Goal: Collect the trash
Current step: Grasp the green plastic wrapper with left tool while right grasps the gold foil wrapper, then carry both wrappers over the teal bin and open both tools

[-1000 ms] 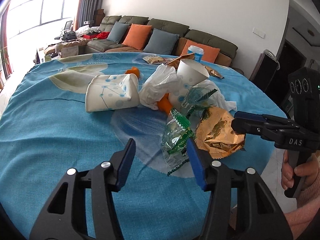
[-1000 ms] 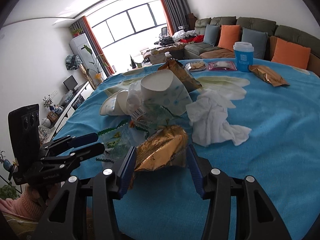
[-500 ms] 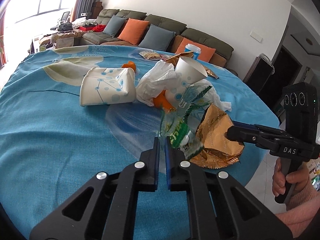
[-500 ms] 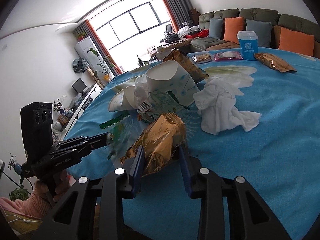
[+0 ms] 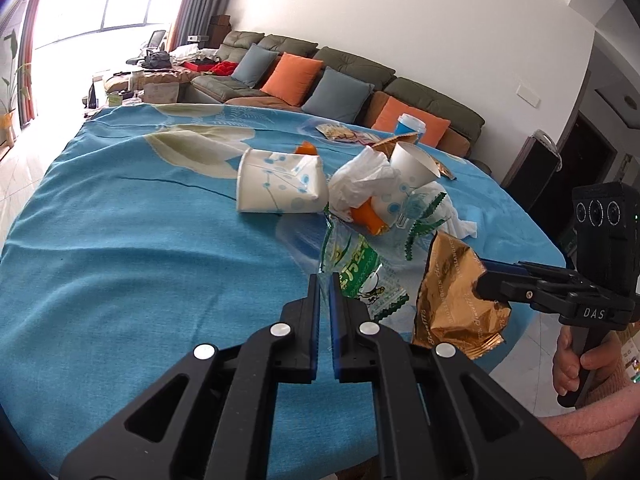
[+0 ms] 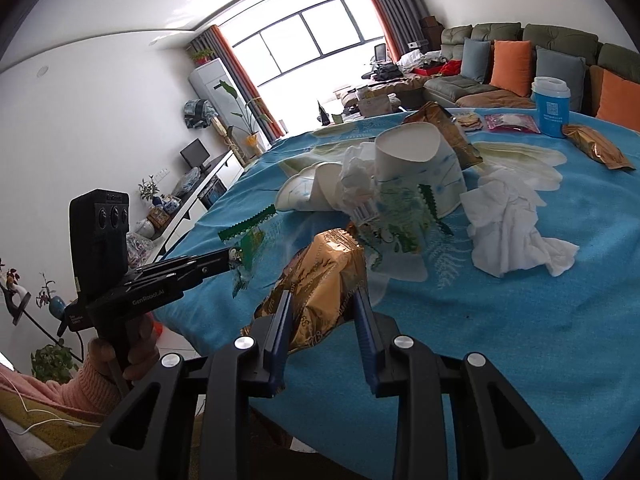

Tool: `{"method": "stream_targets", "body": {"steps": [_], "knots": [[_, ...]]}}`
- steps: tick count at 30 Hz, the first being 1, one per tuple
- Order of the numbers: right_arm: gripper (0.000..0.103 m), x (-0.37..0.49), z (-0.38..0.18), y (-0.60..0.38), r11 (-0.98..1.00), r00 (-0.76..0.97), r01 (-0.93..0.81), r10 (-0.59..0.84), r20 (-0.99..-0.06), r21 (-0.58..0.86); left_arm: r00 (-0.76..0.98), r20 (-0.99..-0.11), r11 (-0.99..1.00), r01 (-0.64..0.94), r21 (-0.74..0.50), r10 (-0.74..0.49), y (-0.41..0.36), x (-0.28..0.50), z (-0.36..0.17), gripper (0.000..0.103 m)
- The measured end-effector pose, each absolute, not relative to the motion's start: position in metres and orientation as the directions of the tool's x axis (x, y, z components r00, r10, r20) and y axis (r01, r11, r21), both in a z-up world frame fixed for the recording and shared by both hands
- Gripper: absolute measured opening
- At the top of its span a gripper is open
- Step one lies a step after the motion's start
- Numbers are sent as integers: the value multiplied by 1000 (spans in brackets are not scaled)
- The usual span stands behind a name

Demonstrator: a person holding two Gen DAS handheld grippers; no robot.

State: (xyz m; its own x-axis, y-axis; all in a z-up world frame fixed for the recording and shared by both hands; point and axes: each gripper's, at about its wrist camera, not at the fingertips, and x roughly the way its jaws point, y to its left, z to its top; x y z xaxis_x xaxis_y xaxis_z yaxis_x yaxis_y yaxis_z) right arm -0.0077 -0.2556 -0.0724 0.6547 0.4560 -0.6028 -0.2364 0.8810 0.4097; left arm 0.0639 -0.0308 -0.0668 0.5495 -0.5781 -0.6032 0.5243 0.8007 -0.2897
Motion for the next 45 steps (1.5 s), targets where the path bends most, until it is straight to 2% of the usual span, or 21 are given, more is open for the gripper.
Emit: {"method": "stream_targets", "body": {"steps": [22, 45], "knots": [[29, 62, -55, -148, 786, 563, -488, 616, -551, 380, 742, -564, 931, 272, -242, -363, 98, 36, -43, 5], [29, 127, -33, -19, 652, 420, -680, 720, -552, 334, 816, -576, 972, -100, -213, -42, 244, 24, -39, 5]]}}
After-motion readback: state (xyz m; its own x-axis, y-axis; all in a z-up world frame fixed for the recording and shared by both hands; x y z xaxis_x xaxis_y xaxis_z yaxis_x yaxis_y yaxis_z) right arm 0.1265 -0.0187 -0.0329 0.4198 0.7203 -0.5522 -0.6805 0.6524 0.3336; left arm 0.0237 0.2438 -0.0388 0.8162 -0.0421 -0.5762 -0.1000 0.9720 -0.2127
